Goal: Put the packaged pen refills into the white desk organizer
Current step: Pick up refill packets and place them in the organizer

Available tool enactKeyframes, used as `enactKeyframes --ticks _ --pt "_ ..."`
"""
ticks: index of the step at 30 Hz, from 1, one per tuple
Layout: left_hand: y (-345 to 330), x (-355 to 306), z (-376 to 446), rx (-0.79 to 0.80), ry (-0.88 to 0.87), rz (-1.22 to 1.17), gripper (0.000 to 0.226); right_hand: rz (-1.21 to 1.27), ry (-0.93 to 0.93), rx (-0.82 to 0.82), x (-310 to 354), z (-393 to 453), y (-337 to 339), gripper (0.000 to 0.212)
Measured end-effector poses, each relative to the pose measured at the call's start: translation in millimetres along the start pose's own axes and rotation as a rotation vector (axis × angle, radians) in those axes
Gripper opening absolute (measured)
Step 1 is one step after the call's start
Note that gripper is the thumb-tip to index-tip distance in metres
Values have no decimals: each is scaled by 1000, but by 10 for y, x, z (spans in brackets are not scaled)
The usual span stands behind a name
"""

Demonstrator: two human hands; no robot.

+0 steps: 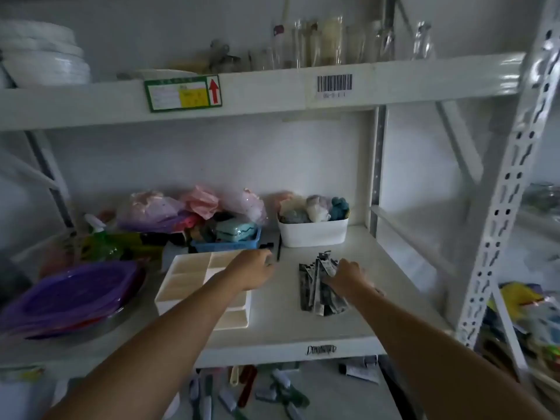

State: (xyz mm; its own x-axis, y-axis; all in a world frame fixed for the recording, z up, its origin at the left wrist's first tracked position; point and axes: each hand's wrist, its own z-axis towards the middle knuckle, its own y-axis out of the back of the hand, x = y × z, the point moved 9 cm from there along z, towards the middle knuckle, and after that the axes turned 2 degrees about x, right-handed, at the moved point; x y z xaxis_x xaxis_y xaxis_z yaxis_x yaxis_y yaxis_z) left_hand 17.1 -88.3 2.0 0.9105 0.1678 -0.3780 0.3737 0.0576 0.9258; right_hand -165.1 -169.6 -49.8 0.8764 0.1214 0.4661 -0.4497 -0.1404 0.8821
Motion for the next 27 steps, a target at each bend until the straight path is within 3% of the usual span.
enactKeyframes --ticks 3,10,17,19,27 --pt "-154 161 240 0 22 -98 36 -56 -97 67 -58 216 -286 74" --pt "-821 145 501 181 79 -272 34 -185 -213 134 -301 477 -634 78" --pt "-1040 -46 566 250 104 -313 35 -129 -106 174 -365 700 -659 33" --pt "-1096 -24 593 258 145 -340 18 -124 -72 215 -369 723 -661 32" --pt "-1102 -73 527 205 270 -461 20 71 61 199 -83 521 -423 29"
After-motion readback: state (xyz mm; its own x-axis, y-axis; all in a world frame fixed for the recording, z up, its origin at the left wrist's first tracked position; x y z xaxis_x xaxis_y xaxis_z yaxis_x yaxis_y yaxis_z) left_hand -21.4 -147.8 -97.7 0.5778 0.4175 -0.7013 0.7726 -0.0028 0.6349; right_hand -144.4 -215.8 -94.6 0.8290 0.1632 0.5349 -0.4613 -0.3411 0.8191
